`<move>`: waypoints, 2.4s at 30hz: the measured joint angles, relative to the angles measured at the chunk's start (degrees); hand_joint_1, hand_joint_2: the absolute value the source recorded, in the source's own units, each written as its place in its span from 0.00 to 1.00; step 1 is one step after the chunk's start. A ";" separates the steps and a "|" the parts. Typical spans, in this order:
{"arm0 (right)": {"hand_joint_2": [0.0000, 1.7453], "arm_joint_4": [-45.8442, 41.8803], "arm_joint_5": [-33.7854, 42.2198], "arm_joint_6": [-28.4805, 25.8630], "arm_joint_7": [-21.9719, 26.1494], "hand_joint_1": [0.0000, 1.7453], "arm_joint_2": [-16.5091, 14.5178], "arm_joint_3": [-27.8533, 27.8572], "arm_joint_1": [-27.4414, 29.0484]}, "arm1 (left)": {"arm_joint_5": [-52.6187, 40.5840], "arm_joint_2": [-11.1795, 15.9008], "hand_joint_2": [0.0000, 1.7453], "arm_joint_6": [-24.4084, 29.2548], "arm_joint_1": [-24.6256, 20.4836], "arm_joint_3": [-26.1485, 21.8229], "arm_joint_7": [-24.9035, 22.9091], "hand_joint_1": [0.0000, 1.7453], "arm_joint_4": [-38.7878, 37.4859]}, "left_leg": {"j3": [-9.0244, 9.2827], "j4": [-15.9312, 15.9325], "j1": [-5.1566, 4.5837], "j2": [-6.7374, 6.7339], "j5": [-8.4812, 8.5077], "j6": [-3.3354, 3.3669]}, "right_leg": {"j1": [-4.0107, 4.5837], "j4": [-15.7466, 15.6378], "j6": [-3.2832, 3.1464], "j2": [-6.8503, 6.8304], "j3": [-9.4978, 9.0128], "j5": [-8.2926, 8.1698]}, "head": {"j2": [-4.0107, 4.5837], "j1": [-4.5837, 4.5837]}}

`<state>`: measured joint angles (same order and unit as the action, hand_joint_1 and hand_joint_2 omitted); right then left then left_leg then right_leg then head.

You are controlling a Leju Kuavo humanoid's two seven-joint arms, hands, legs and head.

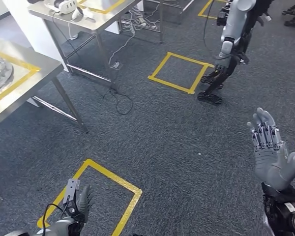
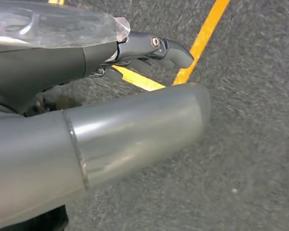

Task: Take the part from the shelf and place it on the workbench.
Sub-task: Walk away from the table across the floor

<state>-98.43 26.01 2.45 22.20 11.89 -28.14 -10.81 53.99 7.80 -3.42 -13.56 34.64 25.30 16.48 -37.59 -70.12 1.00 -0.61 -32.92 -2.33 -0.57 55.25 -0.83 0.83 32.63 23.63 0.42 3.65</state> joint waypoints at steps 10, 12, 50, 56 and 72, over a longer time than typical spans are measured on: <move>0.00 -0.08 -0.81 0.45 -0.23 0.00 -0.26 1.58 1.19 | -0.66 -0.14 0.00 -0.10 -1.18 0.00 -0.62 0.00 0.02 | 6.60 16.07 -0.44 2.10 8.48 2.33 | 0.33 0.17 1.49 5.67 0.90 -0.58 | 0.00 0.17; 0.00 -0.16 -0.94 0.54 -0.22 0.00 -0.29 1.98 1.39 | -0.74 -0.37 0.00 -0.11 -1.43 0.00 -0.73 0.00 0.07 | 6.93 16.74 -0.13 0.90 8.82 2.79 | 0.48 3.37 2.05 3.32 2.47 1.49 | 0.00 -0.25; 0.00 -0.98 -1.34 1.16 -1.26 0.00 -1.14 4.33 2.88 | -1.27 -0.97 0.00 0.01 -1.41 0.00 -1.12 0.00 0.15 | 6.77 16.39 -0.31 -3.25 8.31 2.55 | -0.32 7.98 2.95 -2.54 3.30 2.96 | 0.00 -1.06; 0.00 -1.74 -1.24 1.07 -1.31 0.00 -1.14 4.59 2.98 | -1.44 -1.04 0.00 0.00 -1.73 0.00 -1.17 0.00 0.15 | 7.06 15.73 -0.83 -5.91 7.39 0.96 | 0.42 0.17 0.83 -3.00 -0.61 0.74 | 0.00 -0.85; 0.00 -2.09 -1.22 0.91 -1.44 0.00 -1.14 4.85 3.18 | -1.61 -1.08 0.00 0.08 -2.31 0.00 -1.66 0.00 0.20 | 6.59 16.68 -0.40 2.43 8.54 2.51 | 0.05 1.02 1.66 5.37 1.05 0.55 | 0.00 -0.27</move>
<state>-100.52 24.79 3.36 20.75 10.75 -23.29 -7.63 52.37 6.72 -3.34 -15.88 34.64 23.64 16.68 -31.01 -53.44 0.60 1.82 -24.39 0.18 -0.53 56.27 0.83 6.20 33.68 24.18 0.42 3.38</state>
